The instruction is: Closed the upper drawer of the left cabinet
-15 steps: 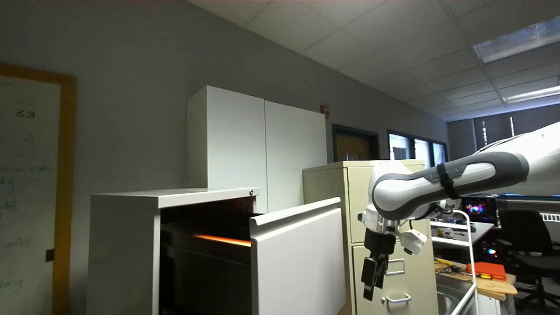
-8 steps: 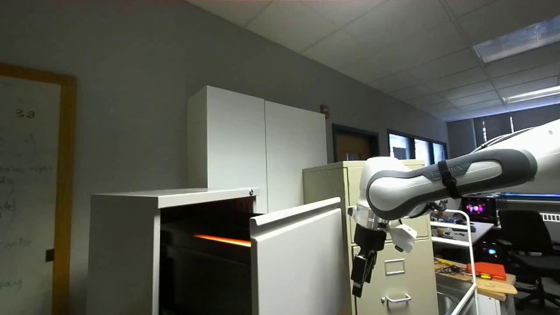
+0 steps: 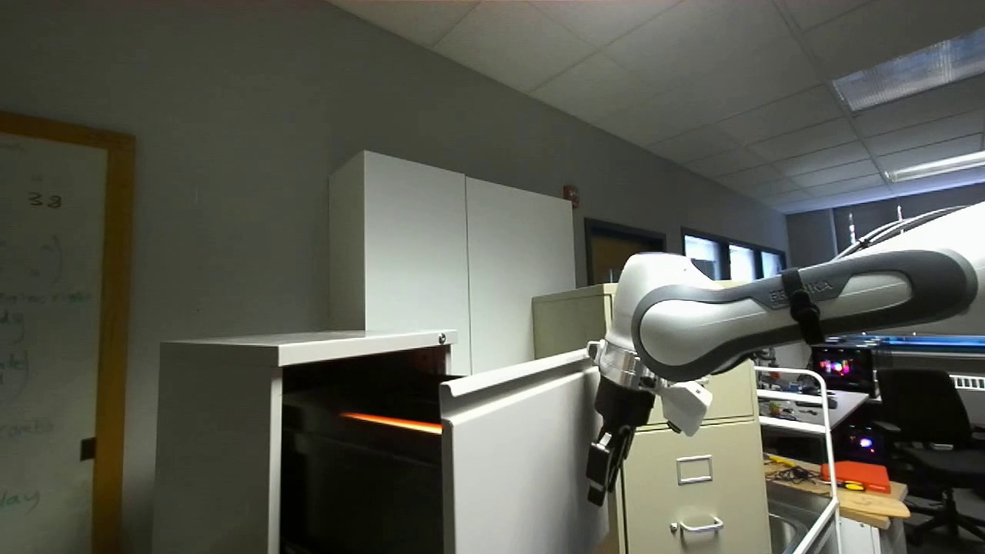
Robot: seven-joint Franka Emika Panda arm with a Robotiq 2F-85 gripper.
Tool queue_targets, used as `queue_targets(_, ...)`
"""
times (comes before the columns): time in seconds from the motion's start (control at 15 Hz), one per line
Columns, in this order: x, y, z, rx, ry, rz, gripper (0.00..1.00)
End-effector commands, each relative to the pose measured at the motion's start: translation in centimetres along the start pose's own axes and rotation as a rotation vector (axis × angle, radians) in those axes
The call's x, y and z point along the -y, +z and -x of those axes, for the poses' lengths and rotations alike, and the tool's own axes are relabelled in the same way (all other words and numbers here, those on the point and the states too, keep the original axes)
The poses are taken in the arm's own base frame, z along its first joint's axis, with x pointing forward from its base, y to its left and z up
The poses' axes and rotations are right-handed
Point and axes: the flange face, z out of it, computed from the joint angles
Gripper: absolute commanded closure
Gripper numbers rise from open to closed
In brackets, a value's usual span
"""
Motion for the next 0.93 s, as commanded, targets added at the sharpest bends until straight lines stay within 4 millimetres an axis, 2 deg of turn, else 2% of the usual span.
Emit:
queue_targets(0.0, 1.8, -1.8, -1.9, -0.062, 0.027, -0.007, 0.84)
queue_targets(0.13, 2.5, -2.7, -3.1, -0.128, 0.024, -0.02, 0.97)
queue_targets(0.2, 2.7, -2.9, -3.4, -0.147, 0.022, -0.031, 1.0)
queue_targets(0.53, 2.9, -3.9, -6.7, -0.275, 0.059, -0.1, 1.0)
queue_targets(0.87, 2.5, -4.7, -11.6, -0.371, 0.091, -0.136, 1.0)
